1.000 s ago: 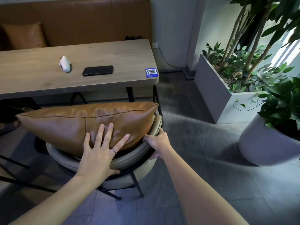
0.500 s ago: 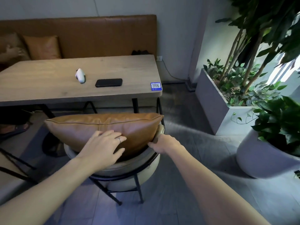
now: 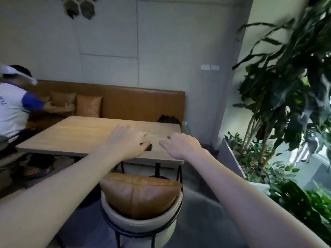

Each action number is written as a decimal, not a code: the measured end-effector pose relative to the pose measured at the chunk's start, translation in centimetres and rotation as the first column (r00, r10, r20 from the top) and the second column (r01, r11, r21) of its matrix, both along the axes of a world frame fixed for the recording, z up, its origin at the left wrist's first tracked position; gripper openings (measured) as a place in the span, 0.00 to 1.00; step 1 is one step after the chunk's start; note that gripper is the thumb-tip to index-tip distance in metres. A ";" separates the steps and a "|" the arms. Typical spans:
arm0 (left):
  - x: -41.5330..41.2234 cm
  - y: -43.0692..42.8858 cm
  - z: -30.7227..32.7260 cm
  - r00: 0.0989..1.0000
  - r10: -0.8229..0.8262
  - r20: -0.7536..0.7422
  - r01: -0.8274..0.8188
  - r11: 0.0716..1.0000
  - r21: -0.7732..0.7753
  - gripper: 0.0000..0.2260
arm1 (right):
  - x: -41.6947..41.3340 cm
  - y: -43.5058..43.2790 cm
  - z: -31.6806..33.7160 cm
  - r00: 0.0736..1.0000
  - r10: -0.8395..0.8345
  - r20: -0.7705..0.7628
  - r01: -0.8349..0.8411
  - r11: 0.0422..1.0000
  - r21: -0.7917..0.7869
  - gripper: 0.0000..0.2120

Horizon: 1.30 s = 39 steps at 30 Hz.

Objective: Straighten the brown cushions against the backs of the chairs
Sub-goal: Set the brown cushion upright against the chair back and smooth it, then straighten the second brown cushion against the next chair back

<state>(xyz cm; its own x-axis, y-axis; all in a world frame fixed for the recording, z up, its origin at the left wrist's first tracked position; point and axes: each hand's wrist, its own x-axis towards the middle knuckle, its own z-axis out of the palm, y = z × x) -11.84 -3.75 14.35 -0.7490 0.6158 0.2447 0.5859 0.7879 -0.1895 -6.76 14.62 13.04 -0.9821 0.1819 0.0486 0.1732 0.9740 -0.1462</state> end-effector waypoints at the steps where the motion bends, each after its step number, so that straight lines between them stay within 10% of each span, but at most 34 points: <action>1: 0.5 -1.1 1.6 0.999 0.004 -0.038 -0.003 1.000 0.022 0.21 | 0.5 -1.2 1.9 0.997 0.011 -0.081 -0.009 1.000 0.027 0.29; 7: 3.4 -10.7 9.5 0.985 0.111 -0.133 -0.094 0.987 0.128 0.26 | 3.2 -11.3 9.7 0.919 0.133 -0.371 -0.099 0.989 0.108 0.29; 20: 8.8 -46.8 10.0 0.946 0.306 -0.108 -0.284 0.942 0.180 0.26 | 4.5 -44.5 8.9 0.865 0.274 -0.420 -0.294 0.956 0.018 0.29; 39: 2.1 -80.3 -7.1 0.710 0.624 0.326 -0.688 0.715 0.128 0.26 | -8.8 -78.0 -11.4 0.905 0.420 -0.067 -0.407 0.808 -0.425 0.31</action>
<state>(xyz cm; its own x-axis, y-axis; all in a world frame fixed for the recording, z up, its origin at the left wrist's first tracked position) -9.70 -84.05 7.29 -0.9925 -0.1046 0.0633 -0.0969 0.9887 0.1143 -15.53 -63.39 1.62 -0.9688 -0.2455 0.0324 -0.2214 0.7999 -0.5579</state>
